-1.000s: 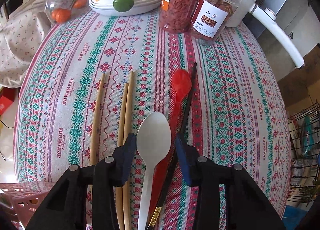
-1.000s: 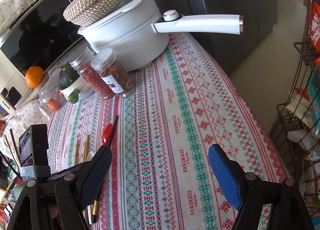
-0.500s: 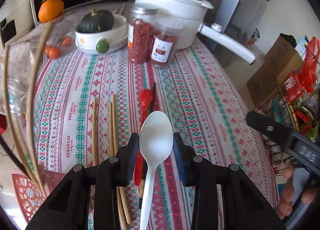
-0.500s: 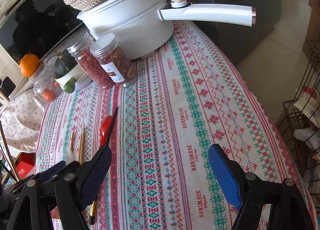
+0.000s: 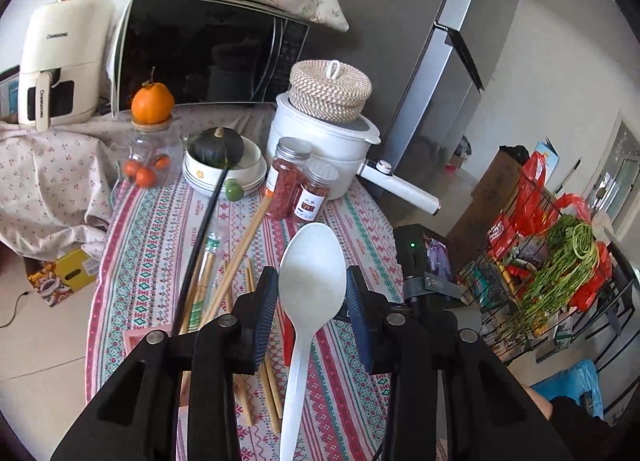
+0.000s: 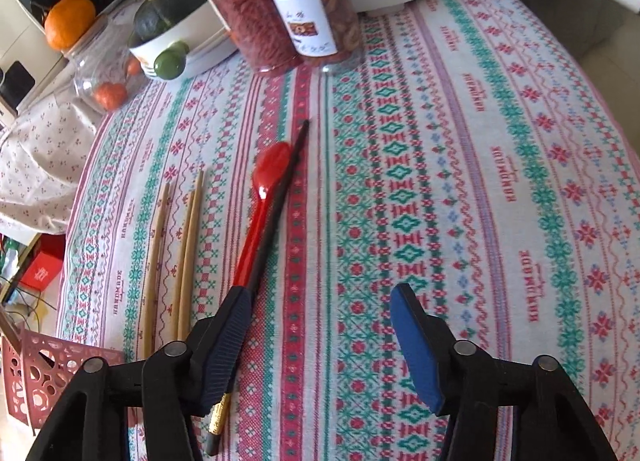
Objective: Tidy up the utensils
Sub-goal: 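Lift the white spoon with the left tool while the right tool grasps a black chopstick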
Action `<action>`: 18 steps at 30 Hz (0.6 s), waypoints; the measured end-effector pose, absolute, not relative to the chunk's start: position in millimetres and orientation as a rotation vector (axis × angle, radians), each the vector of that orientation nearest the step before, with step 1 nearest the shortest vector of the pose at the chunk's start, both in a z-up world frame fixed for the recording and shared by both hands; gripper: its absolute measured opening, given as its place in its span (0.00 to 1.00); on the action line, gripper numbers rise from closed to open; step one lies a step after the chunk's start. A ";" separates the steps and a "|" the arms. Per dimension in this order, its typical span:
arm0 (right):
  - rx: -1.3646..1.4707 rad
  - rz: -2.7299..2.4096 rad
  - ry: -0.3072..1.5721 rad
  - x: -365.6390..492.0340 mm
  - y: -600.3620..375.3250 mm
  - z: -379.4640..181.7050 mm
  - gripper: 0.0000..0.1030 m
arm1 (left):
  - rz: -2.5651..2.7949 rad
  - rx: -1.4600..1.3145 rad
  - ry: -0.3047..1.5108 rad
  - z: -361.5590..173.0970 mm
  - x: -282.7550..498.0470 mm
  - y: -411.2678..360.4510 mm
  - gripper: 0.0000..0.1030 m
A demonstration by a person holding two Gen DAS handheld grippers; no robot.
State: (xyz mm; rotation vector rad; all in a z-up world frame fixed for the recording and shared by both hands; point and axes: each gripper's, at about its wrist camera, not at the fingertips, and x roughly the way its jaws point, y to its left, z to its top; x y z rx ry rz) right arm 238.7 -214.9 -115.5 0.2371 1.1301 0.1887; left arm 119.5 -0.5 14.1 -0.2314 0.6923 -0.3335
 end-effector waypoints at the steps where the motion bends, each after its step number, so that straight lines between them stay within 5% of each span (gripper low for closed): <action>1: 0.232 0.187 1.134 242.7 -210.1 -118.3 0.54 | -0.329 -0.239 0.688 14.1 120.0 4.8 0.35; 10: 0.296 0.129 1.148 279.0 -190.7 -140.7 0.32 | -0.315 -0.275 0.645 15.0 121.4 37.4 0.35; 18: 0.146 0.077 1.114 287.6 -164.7 -145.3 0.30 | -0.304 -0.282 0.638 12.7 121.1 47.8 0.35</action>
